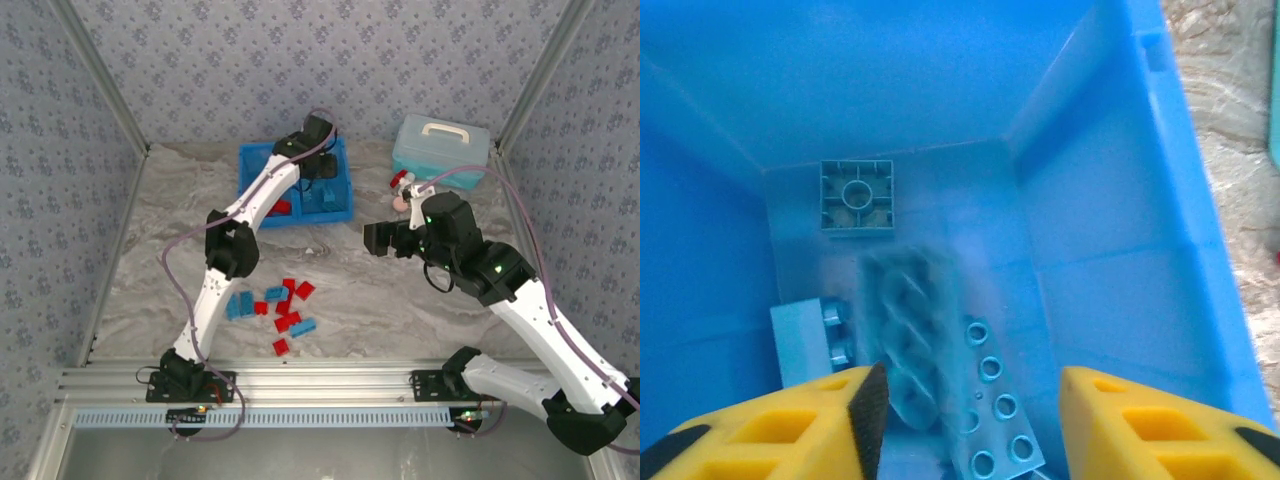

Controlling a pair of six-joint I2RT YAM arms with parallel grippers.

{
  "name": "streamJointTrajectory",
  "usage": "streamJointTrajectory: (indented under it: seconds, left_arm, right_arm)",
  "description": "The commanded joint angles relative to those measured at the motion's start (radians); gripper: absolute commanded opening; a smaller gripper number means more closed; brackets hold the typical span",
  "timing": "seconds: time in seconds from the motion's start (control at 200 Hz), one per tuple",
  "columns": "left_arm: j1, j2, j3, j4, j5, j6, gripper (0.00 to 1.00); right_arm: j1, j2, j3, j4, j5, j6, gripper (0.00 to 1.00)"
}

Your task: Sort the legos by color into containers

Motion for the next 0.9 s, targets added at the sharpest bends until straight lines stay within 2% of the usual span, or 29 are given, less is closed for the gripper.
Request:
streamJointTrajectory:
  seconds: [0.0, 0.185, 0.28, 0.415, 0.555, 0.64, 0.735, 0.899]
  left_arm:
    - [-0.011, -0.065, 0.035, -0.034, 0.023, 0.017, 0.54]
    - [-0.023, -0.172, 0.026, -0.071, 0.038, 0.03, 0.57]
    - [-0.042, -0.282, -0.058, -0.09, 0.04, 0.08, 0.59]
    - [-0.071, -0.55, -0.392, -0.015, -0.003, 0.153, 0.6]
    - [-0.077, -0.861, -0.847, 0.11, -0.012, 0.181, 0.62]
    - [-0.077, -1.026, -1.065, 0.11, -0.101, 0.117, 0.63]
    - [-0.074, -1.192, -1.28, 0.077, -0.191, -0.011, 0.64]
    - [-0.07, -1.434, -1.612, 0.053, -0.195, -0.275, 0.67]
  right_arm:
    - [-0.007, -0.01, -0.007, 0.005, 0.011, 0.023, 1.0]
    - [-0.01, 0.006, -0.007, 0.035, 0.001, 0.023, 1.0]
    - [-0.016, 0.025, -0.007, 0.049, -0.007, 0.019, 1.0]
    - [-0.025, 0.052, -0.039, 0.079, -0.022, 0.011, 1.0]
    - [-0.041, 0.085, -0.049, 0.105, -0.05, 0.004, 1.0]
    - [-0.054, 0.107, -0.049, 0.119, -0.072, 0.001, 1.0]
    - [-0.065, 0.129, -0.05, 0.125, -0.093, -0.003, 1.0]
    - [-0.086, 0.176, -0.043, 0.158, -0.143, -0.006, 1.0]
